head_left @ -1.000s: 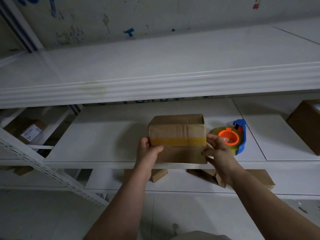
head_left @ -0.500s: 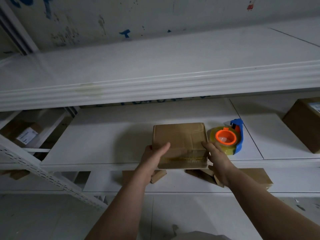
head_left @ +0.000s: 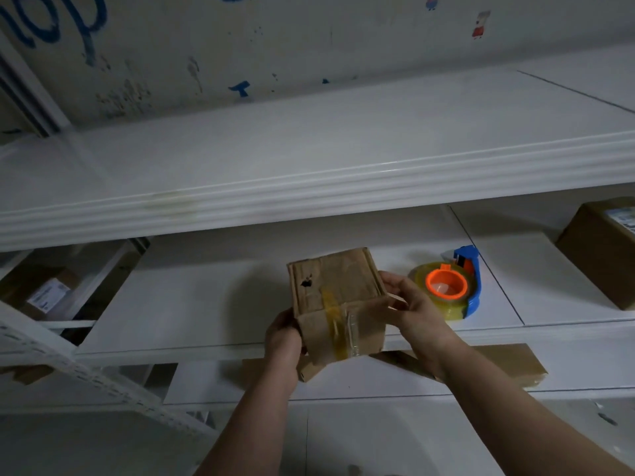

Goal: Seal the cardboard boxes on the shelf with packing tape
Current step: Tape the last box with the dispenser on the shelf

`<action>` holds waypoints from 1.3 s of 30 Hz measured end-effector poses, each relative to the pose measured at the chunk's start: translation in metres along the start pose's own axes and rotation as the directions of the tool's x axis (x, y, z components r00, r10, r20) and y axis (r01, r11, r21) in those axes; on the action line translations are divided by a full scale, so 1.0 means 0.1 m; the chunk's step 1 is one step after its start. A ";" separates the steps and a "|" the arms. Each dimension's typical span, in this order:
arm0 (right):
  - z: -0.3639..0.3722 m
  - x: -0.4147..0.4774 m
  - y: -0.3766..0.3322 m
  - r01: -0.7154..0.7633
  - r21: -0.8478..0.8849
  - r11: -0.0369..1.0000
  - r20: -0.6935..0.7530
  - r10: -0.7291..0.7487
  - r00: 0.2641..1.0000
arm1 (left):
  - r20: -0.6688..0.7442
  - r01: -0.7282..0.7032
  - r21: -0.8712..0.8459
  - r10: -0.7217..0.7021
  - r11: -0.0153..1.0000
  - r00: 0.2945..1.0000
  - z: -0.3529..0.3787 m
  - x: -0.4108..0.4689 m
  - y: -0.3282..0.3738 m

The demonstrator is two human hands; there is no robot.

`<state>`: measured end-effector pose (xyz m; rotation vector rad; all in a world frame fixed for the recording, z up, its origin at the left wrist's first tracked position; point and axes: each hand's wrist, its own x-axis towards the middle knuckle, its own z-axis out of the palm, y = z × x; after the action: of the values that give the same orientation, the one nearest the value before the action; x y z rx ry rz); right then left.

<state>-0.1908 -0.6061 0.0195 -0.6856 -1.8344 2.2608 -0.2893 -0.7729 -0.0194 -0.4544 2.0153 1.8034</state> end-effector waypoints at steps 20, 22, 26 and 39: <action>0.03 0.47 -0.35 0.007 -0.265 0.964 -0.191 -0.060 0.980 | 0.033 -0.303 0.058 0.302 0.951 0.953 0.13 0.05 0.61; 0.08 0.53 -0.35 0.014 -0.179 0.984 -0.098 -0.032 0.995 | -0.035 -0.302 0.116 0.308 0.946 0.951 0.22 0.05 0.63; 0.16 0.48 -0.42 0.003 -0.063 0.998 0.055 0.001 0.999 | 0.005 -0.302 0.236 0.309 0.924 0.951 0.32 0.05 0.65; -0.63 0.42 -0.20 -0.011 0.029 1.000 -0.368 0.021 0.930 | 0.326 -0.877 0.412 0.859 0.248 0.395 0.94 -0.54 0.61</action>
<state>-0.2040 -0.5287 0.0190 -1.0419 -1.6193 1.9901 -0.2651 -0.6733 0.0511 1.1505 2.8720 1.4684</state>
